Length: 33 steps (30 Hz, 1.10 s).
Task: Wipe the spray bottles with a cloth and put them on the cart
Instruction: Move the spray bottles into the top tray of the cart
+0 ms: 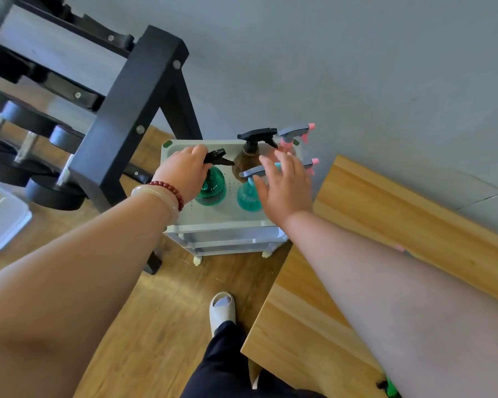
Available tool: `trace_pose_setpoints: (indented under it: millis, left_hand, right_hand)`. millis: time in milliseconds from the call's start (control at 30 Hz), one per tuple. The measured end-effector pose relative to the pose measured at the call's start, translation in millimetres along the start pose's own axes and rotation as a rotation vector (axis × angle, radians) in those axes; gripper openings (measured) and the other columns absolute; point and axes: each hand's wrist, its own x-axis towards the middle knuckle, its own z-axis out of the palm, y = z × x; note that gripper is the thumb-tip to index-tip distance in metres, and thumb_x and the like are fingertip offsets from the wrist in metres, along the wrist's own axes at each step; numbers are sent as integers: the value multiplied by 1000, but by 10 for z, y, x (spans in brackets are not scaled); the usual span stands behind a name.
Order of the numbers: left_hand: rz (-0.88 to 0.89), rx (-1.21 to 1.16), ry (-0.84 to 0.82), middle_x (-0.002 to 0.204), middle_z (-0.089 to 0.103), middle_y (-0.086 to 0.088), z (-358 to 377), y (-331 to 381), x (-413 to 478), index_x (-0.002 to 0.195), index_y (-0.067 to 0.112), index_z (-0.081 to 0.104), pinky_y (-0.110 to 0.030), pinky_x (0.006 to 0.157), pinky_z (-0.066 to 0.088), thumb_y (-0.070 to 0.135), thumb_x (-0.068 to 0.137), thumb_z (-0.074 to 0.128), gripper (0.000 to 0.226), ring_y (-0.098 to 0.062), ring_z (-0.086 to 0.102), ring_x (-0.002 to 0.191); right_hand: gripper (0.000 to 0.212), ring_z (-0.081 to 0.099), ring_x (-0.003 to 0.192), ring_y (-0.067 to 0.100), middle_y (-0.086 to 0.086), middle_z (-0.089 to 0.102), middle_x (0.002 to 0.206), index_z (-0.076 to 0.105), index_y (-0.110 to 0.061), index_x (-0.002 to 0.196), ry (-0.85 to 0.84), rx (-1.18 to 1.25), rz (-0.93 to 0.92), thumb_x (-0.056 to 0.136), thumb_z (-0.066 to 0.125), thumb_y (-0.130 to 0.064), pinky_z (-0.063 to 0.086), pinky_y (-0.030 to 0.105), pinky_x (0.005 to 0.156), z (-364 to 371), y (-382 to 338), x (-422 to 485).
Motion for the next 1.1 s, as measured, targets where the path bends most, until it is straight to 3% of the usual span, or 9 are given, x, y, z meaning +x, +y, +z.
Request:
trace_pose_setpoints:
  millis: [167, 467, 633, 767, 1100]
  left_hand:
    - [17, 8, -13, 108, 57, -11, 39, -120, 330, 120, 5, 51, -33, 72, 45, 23, 105, 44, 24, -23, 54, 84]
    - [45, -14, -33, 106, 56, -12, 150, -295, 780, 114, 5, 51, -48, 80, 55, 24, 105, 45, 22, -31, 59, 87]
    - [46, -17, -74, 111, 55, -12, 220, -341, 906, 118, 5, 51, -42, 75, 51, 22, 105, 44, 23, -30, 59, 89]
    - [47, -39, -89, 112, 56, -13, 239, -350, 986, 121, 4, 52, -36, 74, 44, 21, 105, 45, 24, -25, 53, 86]
    - [103, -34, -124, 117, 57, -15, 308, -312, 1119, 123, 3, 52, -40, 83, 51, 20, 104, 46, 26, -33, 60, 100]
  right_hand:
    - [46, 25, 145, 36, 14, 37, 153, 48, -18, 142, -14, -19, 28, 102, 44, -40, 28, 51, 114, 90, -32, 226]
    - [45, 19, 148, 34, 11, 35, 154, 48, -21, 142, -57, -53, 94, 103, 37, -42, 19, 50, 118, 294, -7, 419]
    - [43, 28, 143, 38, 13, 44, 147, 56, -18, 133, -19, -66, 125, 103, 36, -41, 23, 51, 117, 386, -49, 478]
    - [54, 41, 134, 41, 16, 53, 137, 62, -15, 124, 52, -51, 154, 98, 26, -45, 34, 54, 111, 434, -72, 491]
    - [48, 54, 118, 38, 16, 60, 122, 67, -10, 114, 125, -50, 140, 98, 33, -39, 43, 51, 102, 505, -47, 486]
